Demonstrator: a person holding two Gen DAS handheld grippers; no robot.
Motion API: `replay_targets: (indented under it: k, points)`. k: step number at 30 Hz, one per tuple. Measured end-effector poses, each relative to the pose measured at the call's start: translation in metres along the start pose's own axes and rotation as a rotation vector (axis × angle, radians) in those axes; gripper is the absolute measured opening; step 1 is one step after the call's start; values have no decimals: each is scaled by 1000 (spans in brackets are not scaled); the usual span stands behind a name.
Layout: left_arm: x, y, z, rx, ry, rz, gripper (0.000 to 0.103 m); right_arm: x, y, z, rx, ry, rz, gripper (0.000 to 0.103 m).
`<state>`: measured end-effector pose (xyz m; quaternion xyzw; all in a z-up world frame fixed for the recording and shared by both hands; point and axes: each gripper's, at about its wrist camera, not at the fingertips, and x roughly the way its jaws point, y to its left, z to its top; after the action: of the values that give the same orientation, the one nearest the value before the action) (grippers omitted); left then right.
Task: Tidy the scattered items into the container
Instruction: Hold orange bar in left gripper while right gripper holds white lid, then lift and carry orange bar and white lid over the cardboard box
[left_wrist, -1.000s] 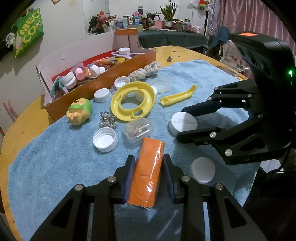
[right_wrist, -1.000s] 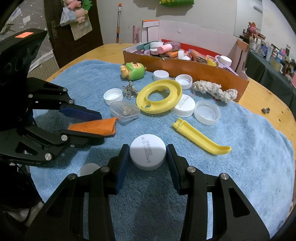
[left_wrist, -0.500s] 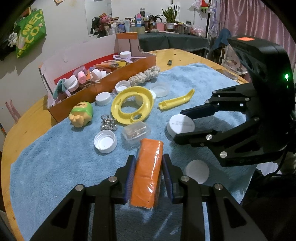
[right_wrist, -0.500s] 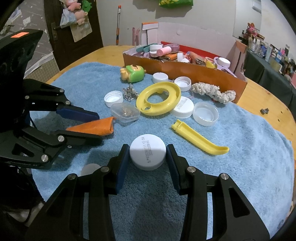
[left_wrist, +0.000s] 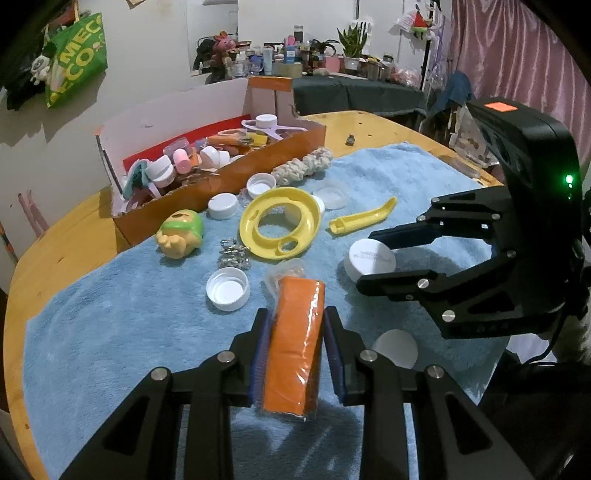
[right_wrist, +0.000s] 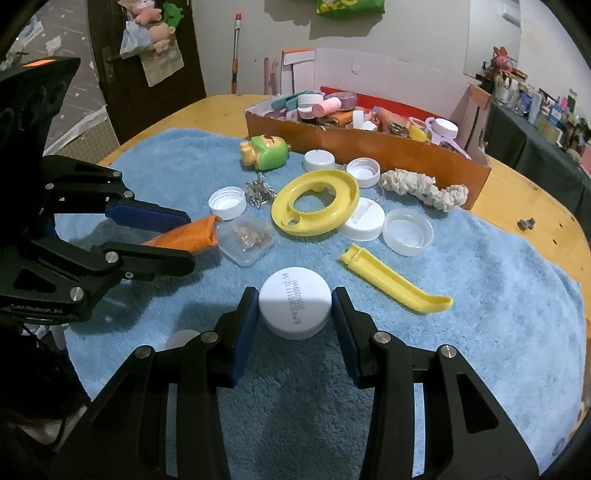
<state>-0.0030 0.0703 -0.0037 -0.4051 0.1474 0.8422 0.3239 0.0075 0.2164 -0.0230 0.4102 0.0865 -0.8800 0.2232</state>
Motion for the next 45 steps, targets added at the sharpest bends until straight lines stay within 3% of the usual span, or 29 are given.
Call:
replay_targets:
  k: [20, 34, 45]
  points:
    - [-22, 18, 22, -64, -67, 30, 31, -16, -7, 22, 1, -44, -8, 39]
    - [-26, 48, 76, -117, -113, 74, 31, -27, -37, 84, -9, -86, -16, 39]
    - [-8, 76, 114, -151, -110, 121, 31, -20, -57, 128, -33, -100, -40, 39]
